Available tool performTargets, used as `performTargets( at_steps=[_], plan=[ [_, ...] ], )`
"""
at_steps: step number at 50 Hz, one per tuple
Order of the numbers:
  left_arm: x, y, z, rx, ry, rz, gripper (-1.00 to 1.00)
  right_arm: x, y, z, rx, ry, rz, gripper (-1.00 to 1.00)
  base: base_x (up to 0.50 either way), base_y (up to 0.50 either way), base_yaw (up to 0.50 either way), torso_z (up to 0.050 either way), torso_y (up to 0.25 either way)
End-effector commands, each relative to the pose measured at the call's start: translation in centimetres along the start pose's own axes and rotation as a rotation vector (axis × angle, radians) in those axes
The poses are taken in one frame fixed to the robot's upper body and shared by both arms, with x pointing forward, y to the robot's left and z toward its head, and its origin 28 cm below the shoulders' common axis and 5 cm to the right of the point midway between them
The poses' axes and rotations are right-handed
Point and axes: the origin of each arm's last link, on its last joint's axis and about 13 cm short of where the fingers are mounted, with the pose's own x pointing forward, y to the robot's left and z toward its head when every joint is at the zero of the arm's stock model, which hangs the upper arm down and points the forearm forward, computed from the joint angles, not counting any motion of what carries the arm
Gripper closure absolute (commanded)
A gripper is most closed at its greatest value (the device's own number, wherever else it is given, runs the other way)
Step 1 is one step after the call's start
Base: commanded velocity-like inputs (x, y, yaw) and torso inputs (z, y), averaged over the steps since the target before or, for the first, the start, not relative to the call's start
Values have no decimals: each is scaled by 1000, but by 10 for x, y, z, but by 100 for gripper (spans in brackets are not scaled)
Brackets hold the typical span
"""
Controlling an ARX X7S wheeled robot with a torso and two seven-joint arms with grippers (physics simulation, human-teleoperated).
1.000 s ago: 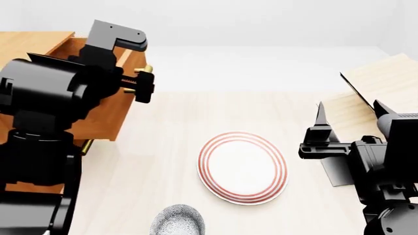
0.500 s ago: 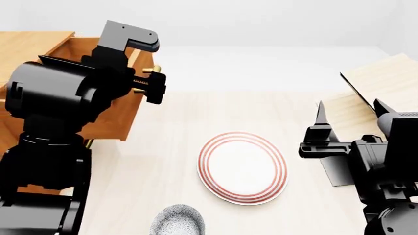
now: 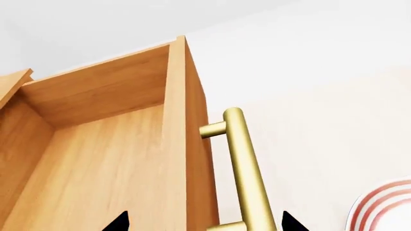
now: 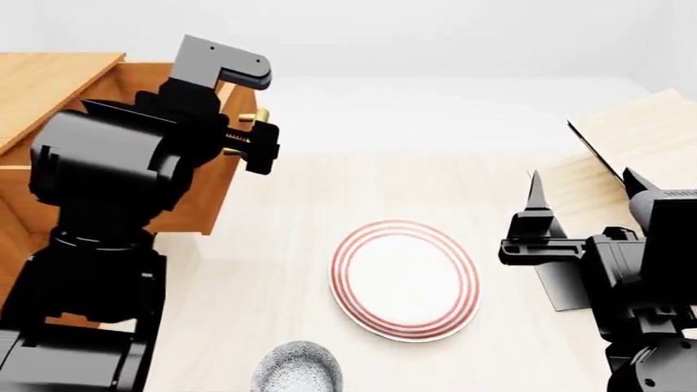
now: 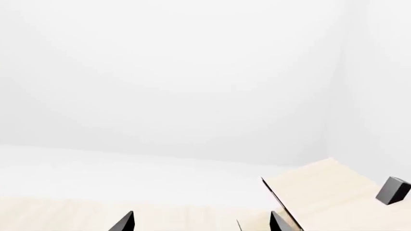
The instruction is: Open the top drawer of the cabinet and put the bowl in it.
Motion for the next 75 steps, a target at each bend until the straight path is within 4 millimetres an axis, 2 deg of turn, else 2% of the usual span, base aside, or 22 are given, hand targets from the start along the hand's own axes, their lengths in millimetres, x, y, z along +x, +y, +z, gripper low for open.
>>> performTargets(
  at_steps=[1, 7, 14, 26, 40, 49, 54, 62, 75],
  plan=[
    [12, -45, -28, -12, 124, -297, -100, 0, 0, 0, 0, -2, 0, -100, 0, 0, 0, 0, -10],
    [13, -38, -19, -41, 85, -252, -100, 0, 0, -1, 2, -1, -1, -100, 0, 0, 0, 0, -9],
    [3, -20, 10, -126, -66, -175, -100, -1, -1, 0, 3, -3, -1, -100, 0, 0, 0, 0, -3],
    [-35, 4, 47, -192, -245, -139, -100, -2, 0, 4, 5, -14, 3, -100, 0, 0, 0, 0, 0],
    [-83, 6, 72, -145, -376, -190, -100, -5, -1, 11, 5, -32, 4, -100, 0, 0, 0, 0, 0],
    [-115, -16, 55, -53, -437, -330, -100, -9, -2, 14, 6, -43, 1, -100, 0, 0, 0, 0, 0],
    [-129, -33, 39, -9, -491, -420, -100, -11, -2, 14, 7, -45, 0, -100, 0, 0, 0, 0, 0],
    [-141, -54, 8, 38, -493, -520, -100, -12, -4, 15, 6, -47, -3, -100, 0, 0, 0, 0, 0],
    [-152, -74, -39, 92, -462, -630, -100, -12, -3, 16, 5, -50, -5, -100, 0, 0, 0, 0, 0]
  ],
)
